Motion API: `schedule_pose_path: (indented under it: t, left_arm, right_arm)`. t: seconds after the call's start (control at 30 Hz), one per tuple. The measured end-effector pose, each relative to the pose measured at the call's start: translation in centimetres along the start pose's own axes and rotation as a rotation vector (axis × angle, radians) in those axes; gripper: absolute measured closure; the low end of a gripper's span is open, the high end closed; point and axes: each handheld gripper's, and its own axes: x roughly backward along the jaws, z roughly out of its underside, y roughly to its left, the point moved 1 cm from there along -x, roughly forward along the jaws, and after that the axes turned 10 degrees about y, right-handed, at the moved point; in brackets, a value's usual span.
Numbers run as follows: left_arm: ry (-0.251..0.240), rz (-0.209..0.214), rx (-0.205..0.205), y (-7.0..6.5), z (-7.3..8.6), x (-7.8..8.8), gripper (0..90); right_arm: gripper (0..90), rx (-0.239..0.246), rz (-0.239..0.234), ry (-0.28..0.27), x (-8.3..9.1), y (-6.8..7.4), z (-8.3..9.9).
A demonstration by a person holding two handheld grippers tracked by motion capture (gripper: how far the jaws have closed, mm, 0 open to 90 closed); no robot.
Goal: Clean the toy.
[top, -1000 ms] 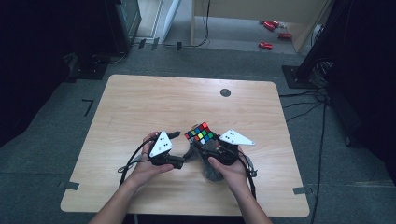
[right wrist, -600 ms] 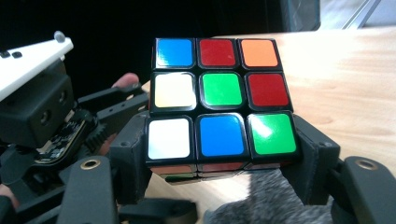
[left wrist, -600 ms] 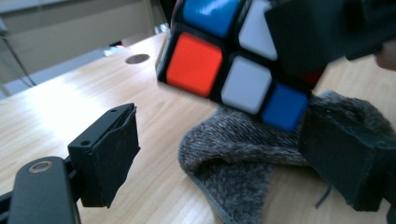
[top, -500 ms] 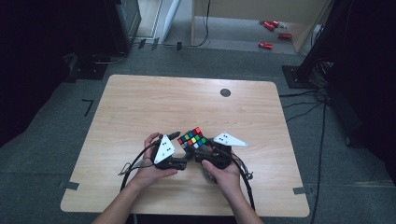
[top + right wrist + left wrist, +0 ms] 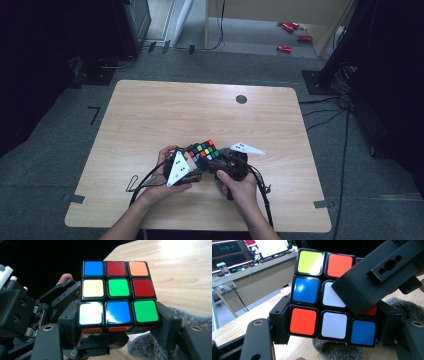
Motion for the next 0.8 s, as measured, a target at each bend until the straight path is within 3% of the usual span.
schedule_pose_path:
  t: [0.13,0.3,0.37,0.5,0.67,0.8]
  left_arm:
    - [-0.004,0.011,0.001,0.0,-0.1,0.2,33.9]
    - [-0.001,-0.004,0.046,0.9,-0.1,0.6,34.6]
    - [0.021,-0.012,0.058,1.4,0.1,0.7,34.8]
    - [0.067,-0.022,0.105,2.4,0.5,1.1,34.8]
    - [0.1,-0.024,0.182,3.5,0.3,2.2,34.8]
    - [0.113,0.015,0.234,3.9,0.3,2.8,34.8]
  right_arm:
    - [33.4,-0.045,-0.048,0.022,0.1,-0.5,-0.1]
    - [19.8,-0.043,-0.067,0.007,1.0,-1.2,-0.5]
    - [19.2,-0.021,-0.065,-0.018,1.7,-1.5,-0.7]
    - [19.9,0.065,0.029,-0.055,3.1,-2.1,-0.6]
    - [22.9,0.221,0.269,0.035,3.1,-2.9,0.7]
    - [27.9,0.271,0.329,0.107,2.8,-3.8,1.7]
